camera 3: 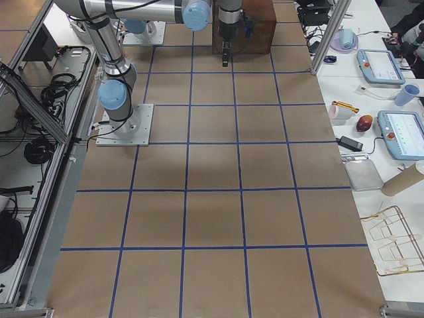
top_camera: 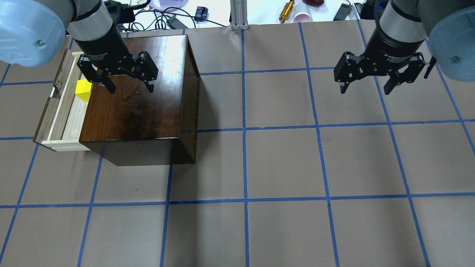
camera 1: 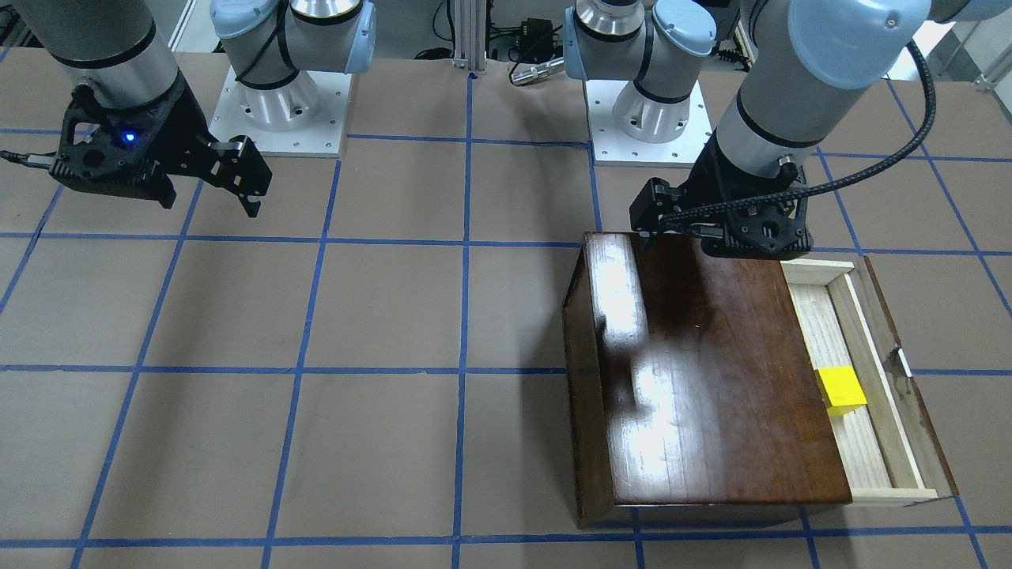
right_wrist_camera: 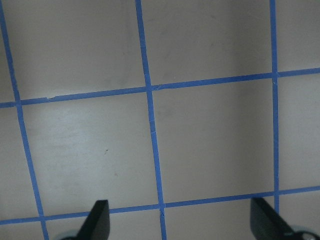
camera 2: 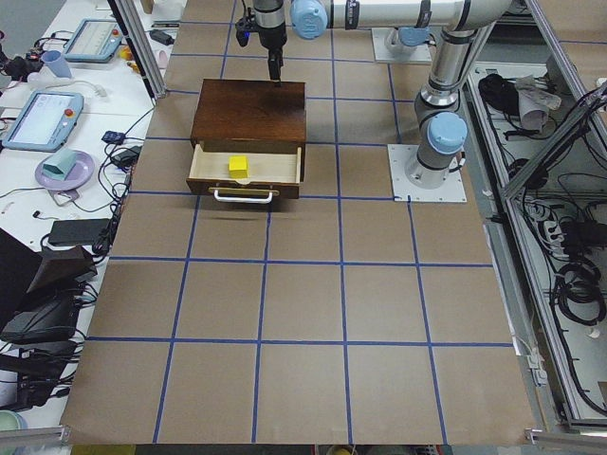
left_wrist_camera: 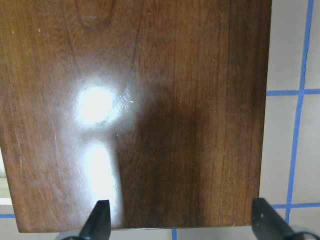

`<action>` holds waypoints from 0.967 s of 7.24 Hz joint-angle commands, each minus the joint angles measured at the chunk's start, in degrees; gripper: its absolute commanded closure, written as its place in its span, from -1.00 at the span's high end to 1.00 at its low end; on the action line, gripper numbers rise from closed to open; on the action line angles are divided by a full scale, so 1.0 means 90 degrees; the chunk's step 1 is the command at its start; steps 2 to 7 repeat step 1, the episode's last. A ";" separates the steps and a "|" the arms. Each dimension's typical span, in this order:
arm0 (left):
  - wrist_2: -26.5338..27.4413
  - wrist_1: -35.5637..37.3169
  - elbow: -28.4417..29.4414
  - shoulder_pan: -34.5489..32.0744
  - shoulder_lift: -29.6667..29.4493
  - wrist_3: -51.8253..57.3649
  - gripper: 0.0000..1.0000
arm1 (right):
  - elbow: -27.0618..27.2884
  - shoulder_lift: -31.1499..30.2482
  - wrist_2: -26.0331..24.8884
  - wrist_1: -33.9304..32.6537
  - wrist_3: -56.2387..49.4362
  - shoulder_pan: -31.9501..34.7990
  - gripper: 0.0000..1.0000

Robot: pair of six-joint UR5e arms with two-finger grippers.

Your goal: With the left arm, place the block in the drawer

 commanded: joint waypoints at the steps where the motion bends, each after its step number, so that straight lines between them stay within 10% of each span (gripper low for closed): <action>1: -0.0006 -0.0003 -0.0015 0.0020 0.0006 0.0047 1.00 | 0.0000 0.0000 0.0000 0.0000 0.0000 0.0004 1.00; 7: -0.0006 -0.0003 -0.0015 0.0020 0.0006 0.0047 1.00 | 0.0000 0.0000 0.0000 0.0000 0.0000 0.0004 1.00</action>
